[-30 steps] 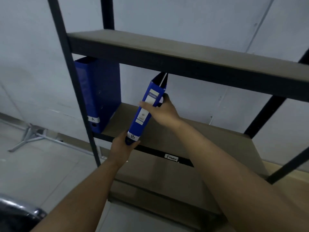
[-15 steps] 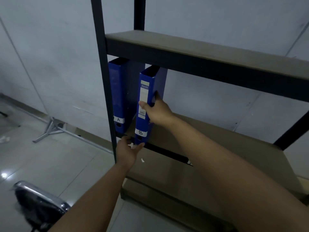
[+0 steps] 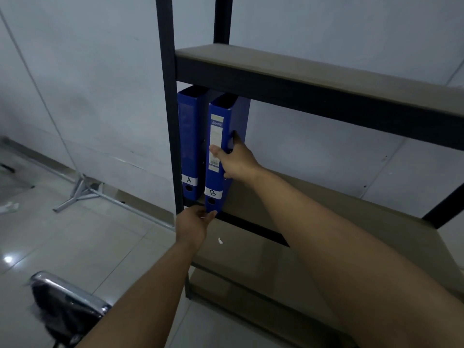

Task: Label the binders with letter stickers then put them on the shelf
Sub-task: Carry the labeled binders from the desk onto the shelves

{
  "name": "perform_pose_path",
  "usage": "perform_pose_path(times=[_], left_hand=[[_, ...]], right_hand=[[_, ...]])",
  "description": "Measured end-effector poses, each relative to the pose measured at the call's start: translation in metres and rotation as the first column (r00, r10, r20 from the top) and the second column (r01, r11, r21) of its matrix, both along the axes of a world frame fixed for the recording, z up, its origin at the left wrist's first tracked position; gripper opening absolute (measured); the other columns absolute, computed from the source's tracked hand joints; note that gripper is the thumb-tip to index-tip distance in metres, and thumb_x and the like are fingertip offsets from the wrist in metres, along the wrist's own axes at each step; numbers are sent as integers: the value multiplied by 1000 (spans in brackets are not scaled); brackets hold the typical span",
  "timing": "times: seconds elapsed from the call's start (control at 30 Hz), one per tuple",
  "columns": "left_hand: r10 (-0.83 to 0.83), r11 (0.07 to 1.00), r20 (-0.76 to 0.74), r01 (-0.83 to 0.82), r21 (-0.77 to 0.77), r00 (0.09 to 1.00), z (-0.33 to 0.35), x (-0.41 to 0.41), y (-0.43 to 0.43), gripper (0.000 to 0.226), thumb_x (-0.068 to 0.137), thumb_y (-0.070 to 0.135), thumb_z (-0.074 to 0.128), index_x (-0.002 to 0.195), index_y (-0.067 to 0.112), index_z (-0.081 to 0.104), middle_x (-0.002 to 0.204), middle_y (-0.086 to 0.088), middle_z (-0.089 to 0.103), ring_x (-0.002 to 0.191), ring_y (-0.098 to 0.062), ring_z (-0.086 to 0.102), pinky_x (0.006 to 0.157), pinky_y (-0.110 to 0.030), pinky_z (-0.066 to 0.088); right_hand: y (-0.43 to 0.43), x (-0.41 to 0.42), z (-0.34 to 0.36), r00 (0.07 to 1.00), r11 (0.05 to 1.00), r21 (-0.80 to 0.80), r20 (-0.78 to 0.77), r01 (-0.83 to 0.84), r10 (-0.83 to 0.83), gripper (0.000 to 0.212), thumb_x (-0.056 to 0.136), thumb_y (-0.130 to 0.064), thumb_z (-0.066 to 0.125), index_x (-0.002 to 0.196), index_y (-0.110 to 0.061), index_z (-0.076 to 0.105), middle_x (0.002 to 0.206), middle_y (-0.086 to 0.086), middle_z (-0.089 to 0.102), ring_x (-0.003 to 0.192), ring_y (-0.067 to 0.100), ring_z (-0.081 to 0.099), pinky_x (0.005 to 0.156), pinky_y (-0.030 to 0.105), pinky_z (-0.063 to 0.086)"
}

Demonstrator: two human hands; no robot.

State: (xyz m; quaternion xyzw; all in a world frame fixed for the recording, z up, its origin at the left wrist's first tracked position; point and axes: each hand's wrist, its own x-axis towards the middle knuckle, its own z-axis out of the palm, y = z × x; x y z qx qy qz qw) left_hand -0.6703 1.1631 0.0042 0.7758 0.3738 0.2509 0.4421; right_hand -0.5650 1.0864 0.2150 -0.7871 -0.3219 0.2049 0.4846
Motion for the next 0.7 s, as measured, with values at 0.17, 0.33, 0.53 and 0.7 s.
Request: perform_pose_path(times=[0.17,0.33,0.53,0.7], left_hand=[[2,1000,15,-2,-14,1000,-3,4,12,19,95,36,79,99,18,79,95,5,77,94,-14,71,85,-38,60],[36,999,-8,-36,0,999,-5,8,20,17,96,33,77,100,16,80,98,2,77,95,-15,71,83,-36,59],[79,997,-45,-78,22,996,-7,10,31,20,94,32,80,100,13,83,99,-4,80,96,-22,73,84,-35,59],[84,996,-83,-82,20,993,-8,11,35,21,95,35,78,97,15,82,95,-1,79,92,-19,72,76,-29,54]], right_hand=[[9,-1,-1,1000,1000,16,0,9,-9,60,107,-39,65,157,-27,34,150,6,59,132,30,63,99,58,61],[15,0,-2,1000,1000,20,-7,8,-8,61,106,-39,65,157,-28,33,149,6,60,129,29,64,98,58,61],[23,0,-4,999,999,43,-34,29,-28,56,107,-39,64,154,-26,37,144,6,61,119,25,66,96,55,63],[30,-2,-6,998,998,61,-52,34,-31,60,106,-40,65,156,-28,34,145,7,61,121,25,66,96,57,62]])
